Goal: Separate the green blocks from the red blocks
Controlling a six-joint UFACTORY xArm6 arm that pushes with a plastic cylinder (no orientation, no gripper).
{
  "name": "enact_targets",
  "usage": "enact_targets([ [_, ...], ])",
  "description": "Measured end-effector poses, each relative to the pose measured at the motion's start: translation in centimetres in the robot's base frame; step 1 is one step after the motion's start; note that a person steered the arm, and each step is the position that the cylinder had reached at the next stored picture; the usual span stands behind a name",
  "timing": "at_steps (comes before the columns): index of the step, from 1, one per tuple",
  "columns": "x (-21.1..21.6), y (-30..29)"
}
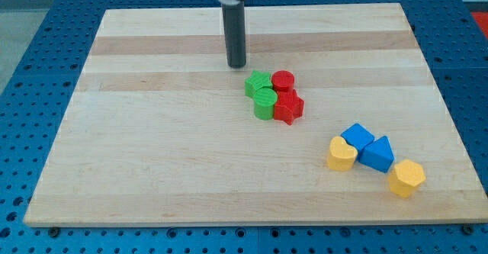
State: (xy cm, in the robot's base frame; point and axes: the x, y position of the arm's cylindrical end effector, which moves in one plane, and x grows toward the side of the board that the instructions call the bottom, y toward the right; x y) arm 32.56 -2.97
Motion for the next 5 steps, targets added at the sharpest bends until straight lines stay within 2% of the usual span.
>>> enact_targets([
  [1, -6.5, 2.7],
  [2, -8.3, 6.6],
  [3, -7.8, 6.6],
  [4, -1.8, 7.1],
  [5, -1.2, 8.5],
])
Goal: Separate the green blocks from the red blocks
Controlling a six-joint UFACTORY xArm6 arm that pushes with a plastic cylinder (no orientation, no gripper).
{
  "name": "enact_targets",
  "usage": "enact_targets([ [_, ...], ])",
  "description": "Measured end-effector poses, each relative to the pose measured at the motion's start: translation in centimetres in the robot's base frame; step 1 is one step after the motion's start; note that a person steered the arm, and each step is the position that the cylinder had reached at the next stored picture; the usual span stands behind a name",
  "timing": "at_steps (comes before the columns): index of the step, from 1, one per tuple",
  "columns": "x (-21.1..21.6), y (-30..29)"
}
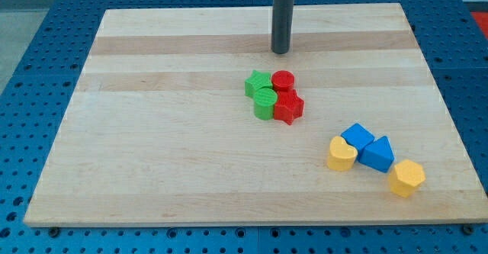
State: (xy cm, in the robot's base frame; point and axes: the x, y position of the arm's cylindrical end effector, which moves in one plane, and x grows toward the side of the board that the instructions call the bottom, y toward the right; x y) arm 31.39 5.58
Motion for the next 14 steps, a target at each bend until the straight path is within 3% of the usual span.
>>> enact_targets([
  [1, 3.1, 5.2],
  [2, 3.7, 6.7],
  [3, 8.1, 10.0],
  [5, 18.6, 10.2],
  [7, 19.7, 1.5],
  [9, 20.2, -3.2],
  [10, 17.1, -3.7],
  [14, 16.8, -1.6],
])
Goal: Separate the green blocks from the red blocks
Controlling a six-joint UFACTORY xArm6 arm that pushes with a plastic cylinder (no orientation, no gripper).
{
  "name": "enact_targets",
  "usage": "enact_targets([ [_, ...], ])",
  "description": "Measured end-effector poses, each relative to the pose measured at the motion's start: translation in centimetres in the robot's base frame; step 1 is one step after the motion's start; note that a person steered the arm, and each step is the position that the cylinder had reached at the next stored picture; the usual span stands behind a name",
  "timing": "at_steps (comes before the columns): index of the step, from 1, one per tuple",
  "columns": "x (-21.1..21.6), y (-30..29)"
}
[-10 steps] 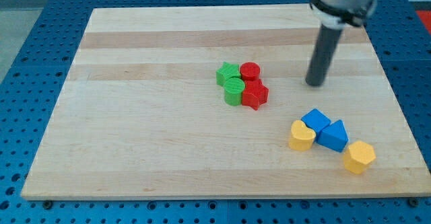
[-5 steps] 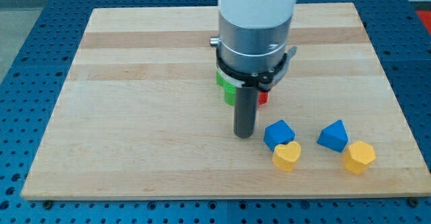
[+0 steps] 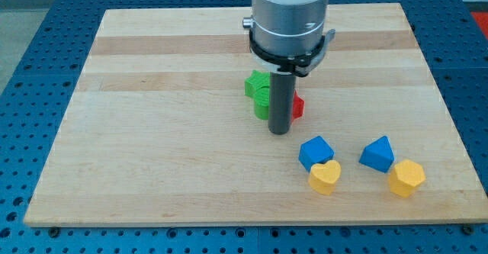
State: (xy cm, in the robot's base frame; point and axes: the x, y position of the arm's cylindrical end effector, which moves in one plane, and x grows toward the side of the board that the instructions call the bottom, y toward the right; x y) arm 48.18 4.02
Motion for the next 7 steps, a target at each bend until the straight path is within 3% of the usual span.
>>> enact_targets([
  [1, -3.3, -0.1],
  [7, -9.0, -0.9],
])
